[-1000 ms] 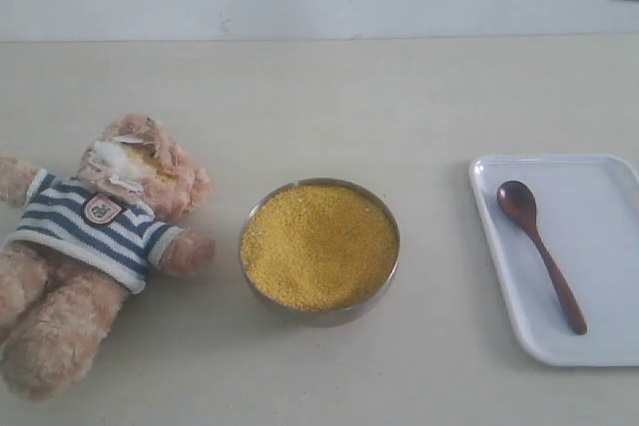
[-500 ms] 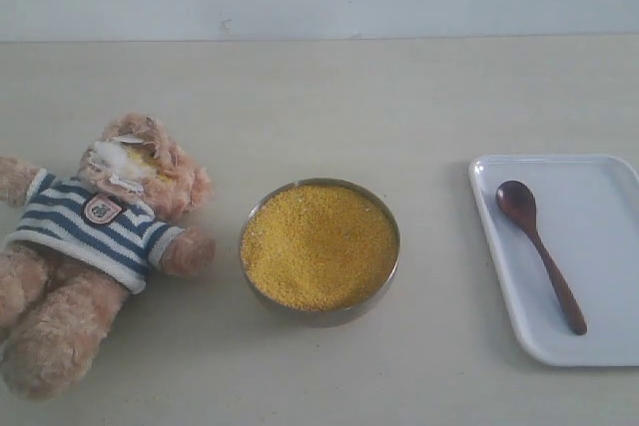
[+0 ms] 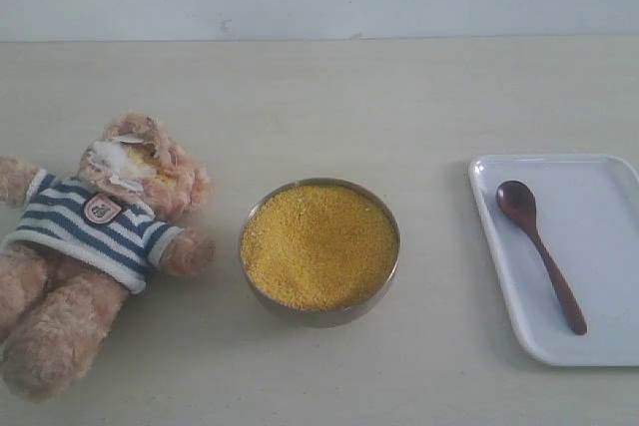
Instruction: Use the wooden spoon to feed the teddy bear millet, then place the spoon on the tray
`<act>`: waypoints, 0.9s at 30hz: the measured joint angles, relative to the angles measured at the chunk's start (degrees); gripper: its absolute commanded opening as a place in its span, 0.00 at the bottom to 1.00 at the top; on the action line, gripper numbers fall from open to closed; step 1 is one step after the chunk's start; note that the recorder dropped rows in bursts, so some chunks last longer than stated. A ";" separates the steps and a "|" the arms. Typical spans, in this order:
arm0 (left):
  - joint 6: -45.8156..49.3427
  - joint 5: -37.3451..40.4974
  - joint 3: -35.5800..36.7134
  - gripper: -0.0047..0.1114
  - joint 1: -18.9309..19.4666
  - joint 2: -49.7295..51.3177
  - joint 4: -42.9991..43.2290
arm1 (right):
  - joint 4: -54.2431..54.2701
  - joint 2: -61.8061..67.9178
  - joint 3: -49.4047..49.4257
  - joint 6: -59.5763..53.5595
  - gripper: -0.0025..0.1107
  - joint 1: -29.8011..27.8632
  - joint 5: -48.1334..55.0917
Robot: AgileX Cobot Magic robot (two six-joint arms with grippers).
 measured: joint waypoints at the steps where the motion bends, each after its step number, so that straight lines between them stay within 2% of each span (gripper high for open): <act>1: 0.00 0.00 0.00 0.07 0.00 0.00 0.00 | 0.00 0.00 0.00 0.00 0.02 0.00 0.00; 8: 0.00 0.00 0.00 0.07 0.00 0.00 0.00 | 0.00 0.00 0.00 0.11 0.02 0.00 0.00; 13: 7.45 -3.43 0.00 0.07 0.00 0.00 2.58 | 0.00 0.00 0.00 0.11 0.02 0.00 0.00; 15: 11.21 -7.75 1.24 0.07 0.00 -0.04 3.60 | 0.00 0.00 0.00 0.19 0.02 0.00 0.00; 18: 13.96 -20.03 6.08 0.07 0.00 -1.87 4.35 | 0.00 0.00 0.00 0.19 0.02 0.00 0.00; 22: 10.49 -34.92 16.52 0.07 0.00 -7.16 4.35 | 0.00 0.00 0.00 0.19 0.02 0.00 0.00; 24: 8.04 -39.20 21.24 0.07 0.00 -8.21 4.45 | 0.00 0.00 0.00 0.32 0.02 0.00 0.00; 27: 5.94 -41.44 25.58 0.07 0.00 -8.41 4.45 | 0.00 0.00 0.00 0.32 0.02 0.00 0.15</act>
